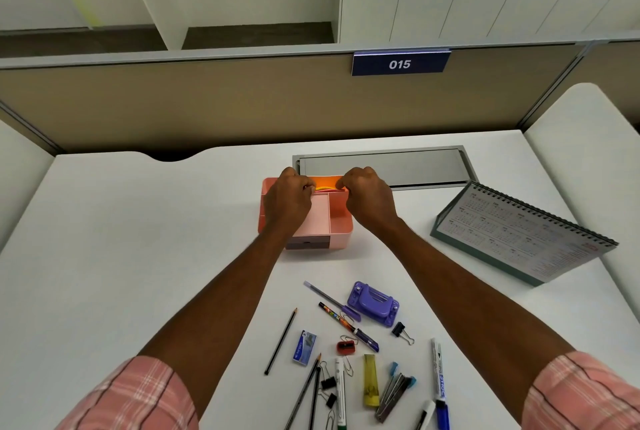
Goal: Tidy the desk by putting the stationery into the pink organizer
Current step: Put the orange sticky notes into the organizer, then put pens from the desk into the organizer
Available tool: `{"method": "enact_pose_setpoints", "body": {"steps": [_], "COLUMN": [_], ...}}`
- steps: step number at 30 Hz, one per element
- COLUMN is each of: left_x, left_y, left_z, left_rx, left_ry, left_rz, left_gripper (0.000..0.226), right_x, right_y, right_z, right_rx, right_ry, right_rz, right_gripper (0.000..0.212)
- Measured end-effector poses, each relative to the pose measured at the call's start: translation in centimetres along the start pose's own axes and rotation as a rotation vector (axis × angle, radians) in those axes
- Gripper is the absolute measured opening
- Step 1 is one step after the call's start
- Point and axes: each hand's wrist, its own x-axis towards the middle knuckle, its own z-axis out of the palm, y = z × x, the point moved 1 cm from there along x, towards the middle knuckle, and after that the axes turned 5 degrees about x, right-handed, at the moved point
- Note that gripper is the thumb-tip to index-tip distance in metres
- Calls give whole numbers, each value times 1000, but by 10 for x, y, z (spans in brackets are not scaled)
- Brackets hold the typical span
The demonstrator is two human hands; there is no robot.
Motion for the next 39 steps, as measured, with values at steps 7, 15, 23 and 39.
{"method": "enact_pose_setpoints", "body": {"steps": [7,15,23,39], "left_x": [-7,-49,-135,-276], "left_y": [4,8,22,32], "left_z": [-5,-8,11,70], "left_rx": [-16,-103,-244,-120], "left_ry": [16,0,-259,-510], "left_rz": [16,115,166,95], "left_gripper": [25,18,19,22], "right_x": [-6,-64,-146,-301], "right_y": [0,14,18,33], "right_z": [-7,-13,-11,-21], "right_rx": [61,200,356,173], "right_ry": [0,18,-127,-602], "right_rz": [13,23,133,124], "right_gripper": [27,23,26,56]}}
